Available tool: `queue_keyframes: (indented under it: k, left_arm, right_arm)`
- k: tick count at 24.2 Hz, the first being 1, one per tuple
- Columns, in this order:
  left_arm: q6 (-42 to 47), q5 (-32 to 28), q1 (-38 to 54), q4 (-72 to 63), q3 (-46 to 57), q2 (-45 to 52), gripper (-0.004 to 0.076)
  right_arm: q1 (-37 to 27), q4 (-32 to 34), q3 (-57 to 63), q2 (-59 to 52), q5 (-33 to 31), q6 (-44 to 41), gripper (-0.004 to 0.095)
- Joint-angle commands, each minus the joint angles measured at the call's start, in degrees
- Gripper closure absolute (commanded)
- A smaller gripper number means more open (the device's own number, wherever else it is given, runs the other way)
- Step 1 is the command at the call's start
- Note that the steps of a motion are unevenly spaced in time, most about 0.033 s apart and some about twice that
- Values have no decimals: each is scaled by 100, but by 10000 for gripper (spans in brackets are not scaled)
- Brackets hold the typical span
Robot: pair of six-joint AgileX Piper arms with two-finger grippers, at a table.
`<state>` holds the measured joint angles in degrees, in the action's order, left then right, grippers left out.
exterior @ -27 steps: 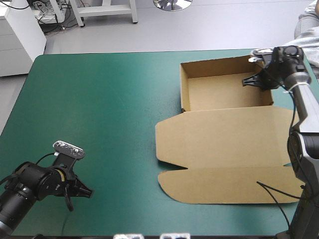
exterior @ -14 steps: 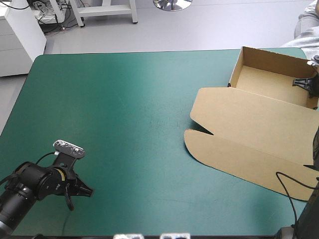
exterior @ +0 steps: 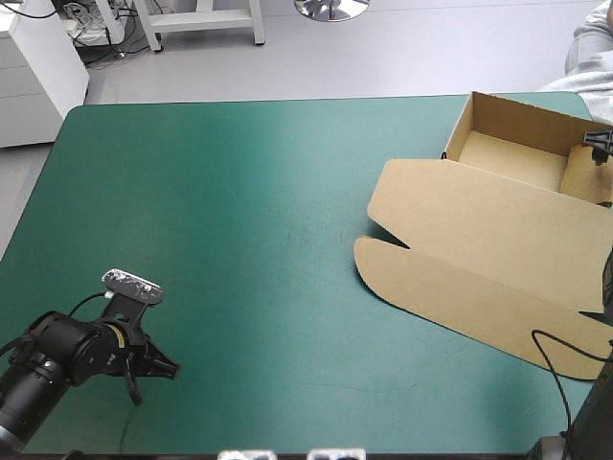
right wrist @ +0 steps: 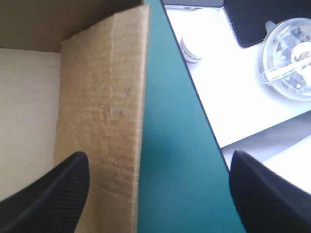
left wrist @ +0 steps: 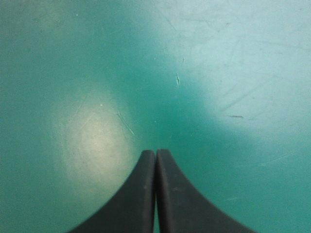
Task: Fold the box
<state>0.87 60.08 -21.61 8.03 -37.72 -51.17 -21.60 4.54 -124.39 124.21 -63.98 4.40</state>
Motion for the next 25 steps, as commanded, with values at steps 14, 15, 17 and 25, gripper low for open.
queue_keyframes:
  k: [14,15,17,25]
  left_arm:
    - [62,-277,-34,-497,-145,75,734]
    - [62,-323,-34,-497,-145,75,734]
    - [62,-393,-34,-497,-145,75,734]
    - [62,-755,-34,-497,-145,75,734]
  right_arm:
    - [1679,-2534,-178,-1981,-793,1221,912]
    - [1845,-2357,-67,-2074,-793,1221,912]
    - [2228,-1999,237,-2274,-793,1221,912]
    - [3083,-1806,1920,-3573,-652,1414,912]
